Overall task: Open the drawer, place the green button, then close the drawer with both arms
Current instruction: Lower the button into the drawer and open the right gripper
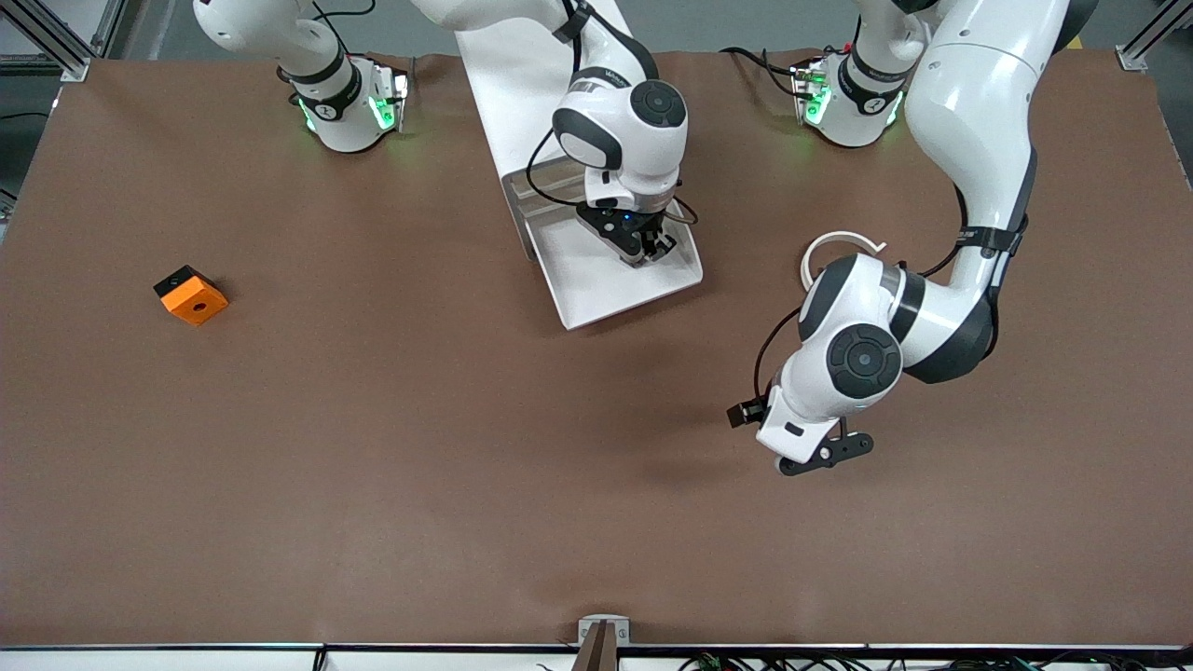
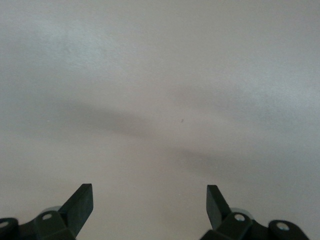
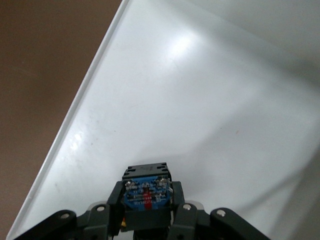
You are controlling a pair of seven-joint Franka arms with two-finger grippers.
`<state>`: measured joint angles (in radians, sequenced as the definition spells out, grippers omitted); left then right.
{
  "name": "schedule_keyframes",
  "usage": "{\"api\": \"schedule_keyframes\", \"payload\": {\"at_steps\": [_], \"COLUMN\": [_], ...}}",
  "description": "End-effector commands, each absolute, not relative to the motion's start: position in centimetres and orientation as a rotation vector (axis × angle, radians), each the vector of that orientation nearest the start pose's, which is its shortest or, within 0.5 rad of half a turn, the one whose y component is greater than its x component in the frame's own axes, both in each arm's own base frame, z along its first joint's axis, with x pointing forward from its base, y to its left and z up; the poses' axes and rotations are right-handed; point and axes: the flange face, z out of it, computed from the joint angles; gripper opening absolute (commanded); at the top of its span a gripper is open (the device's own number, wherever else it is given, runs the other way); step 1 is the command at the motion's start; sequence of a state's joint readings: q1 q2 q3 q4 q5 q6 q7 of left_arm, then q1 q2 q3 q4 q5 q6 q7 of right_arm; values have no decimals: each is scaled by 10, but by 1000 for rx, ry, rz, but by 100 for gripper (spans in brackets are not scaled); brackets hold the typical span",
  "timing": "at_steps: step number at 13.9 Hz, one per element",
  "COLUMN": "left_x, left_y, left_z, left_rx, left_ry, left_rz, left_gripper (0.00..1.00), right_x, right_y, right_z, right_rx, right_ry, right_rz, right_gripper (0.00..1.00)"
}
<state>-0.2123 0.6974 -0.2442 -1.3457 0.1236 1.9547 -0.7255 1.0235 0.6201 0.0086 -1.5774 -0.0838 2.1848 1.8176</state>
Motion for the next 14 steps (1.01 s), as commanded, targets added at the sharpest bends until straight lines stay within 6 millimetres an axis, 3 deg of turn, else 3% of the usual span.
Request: {"api": "schedule_keyframes", "payload": {"at_steps": [1,5,8,12,14], "left_x": [667,657,651,642,637], "left_y": [-287,-307,-321,-338,-349], "left_z": [310,300,292,285,284], "left_rx": [-3124,-3122,-3117,-3128,-3127], "left_ry": [-391,-385,-411,-449,-458], "left_rz": [117,142,159,192,196], "left_gripper": [100,100,100,100,100], "right_x": [370,387,419,468,492], "right_y": [603,604,589,542,503], "right_z": [285,307,339,405,433], "right_rx": [-2925,-2903,-2934,-3043,-3110], "right_ry": [1156,1121,1064,836,724], "right_rz": [-143,-190,-183,-184,-157], "right_gripper": [99,100,100,100,100]}}
